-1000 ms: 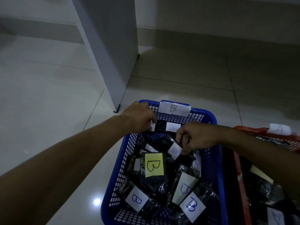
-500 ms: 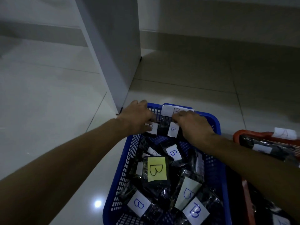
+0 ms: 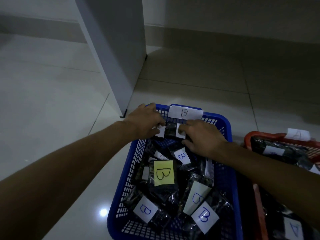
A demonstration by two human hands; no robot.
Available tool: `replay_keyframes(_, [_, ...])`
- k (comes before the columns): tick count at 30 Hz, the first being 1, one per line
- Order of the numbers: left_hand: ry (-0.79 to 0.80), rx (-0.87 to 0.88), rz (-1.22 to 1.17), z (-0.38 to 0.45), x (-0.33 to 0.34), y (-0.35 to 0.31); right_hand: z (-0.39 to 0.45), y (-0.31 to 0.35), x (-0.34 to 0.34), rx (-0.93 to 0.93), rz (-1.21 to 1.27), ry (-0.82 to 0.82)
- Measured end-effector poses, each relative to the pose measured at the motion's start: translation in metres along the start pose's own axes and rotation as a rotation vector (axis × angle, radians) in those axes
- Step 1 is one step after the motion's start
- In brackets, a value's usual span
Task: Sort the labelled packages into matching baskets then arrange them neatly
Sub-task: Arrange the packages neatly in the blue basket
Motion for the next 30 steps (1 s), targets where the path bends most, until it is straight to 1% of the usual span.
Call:
replay_keyframes(1, [-0.011, -0.014, -0.017, -0.001, -0.001, 0.003, -0.002, 0.001, 0.003, 0.026, 0.015, 0.027])
replay_keyframes(5, [-0.011, -0.079, -0.073, -0.007, -0.006, 0.01, -0.009, 0.005, 0.024, 0.129, 0.09, 0.231])
replay_keyframes(7, [-0.01, -0.096, -0.078, -0.011, -0.008, 0.011, -0.008, 0.005, 0.027, 0.182, 0.146, 0.249])
replay_keyframes(11, [0.019, -0.11, -0.078, -0.014, -0.012, 0.008, -0.009, -0.001, 0.022, 0.277, 0.358, 0.261])
replay_keyframes(14, [0.056, -0.111, -0.096, -0.014, -0.013, 0.004, -0.012, 0.002, 0.019, 0.208, 0.379, 0.262])
replay_keyframes(18, [0.114, -0.082, -0.101, -0.012, -0.008, -0.003, -0.015, 0.008, 0.018, 0.098, 0.305, 0.132])
replay_keyframes(20, [0.13, -0.074, -0.104, -0.011, -0.006, -0.005, -0.015, 0.012, 0.017, 0.025, 0.271, 0.096])
replay_keyframes(27, [0.184, -0.063, -0.085, -0.012, 0.006, 0.0, -0.003, 0.022, 0.022, -0.169, 0.056, 0.048])
replay_keyframes(30, [0.215, -0.036, -0.083, -0.013, 0.01, -0.001, 0.002, 0.02, 0.022, -0.214, 0.036, 0.045])
Point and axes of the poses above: each hand's wrist, its own z-axis towards the middle knuckle, its own x-axis out of the palm, y = z × x, the point moved 6 cm from there along z, towards the middle knuckle
